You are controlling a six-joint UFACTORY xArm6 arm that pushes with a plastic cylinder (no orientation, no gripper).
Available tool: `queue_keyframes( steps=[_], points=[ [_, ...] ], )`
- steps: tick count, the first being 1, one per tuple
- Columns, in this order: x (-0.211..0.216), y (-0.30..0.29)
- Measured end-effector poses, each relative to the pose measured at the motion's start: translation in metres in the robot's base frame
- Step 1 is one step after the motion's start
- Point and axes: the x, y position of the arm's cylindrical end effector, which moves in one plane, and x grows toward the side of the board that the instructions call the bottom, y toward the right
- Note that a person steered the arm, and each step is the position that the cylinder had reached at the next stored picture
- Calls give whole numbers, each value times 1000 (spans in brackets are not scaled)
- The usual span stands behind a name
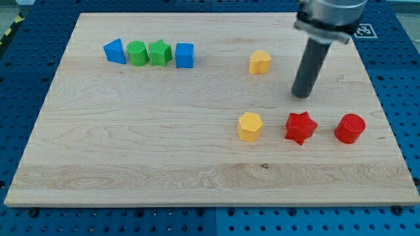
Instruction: Slide the yellow heart to the left side of the yellow hexagon
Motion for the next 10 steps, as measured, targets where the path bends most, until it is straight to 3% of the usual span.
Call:
queue_keyframes(
  steps=[1,2,3,5,6,10],
  points=[
    [-65,18],
    [-103,-15],
    [-96,-58],
    [-14,-86],
    [8,-100],
    [54,-158]
  ],
)
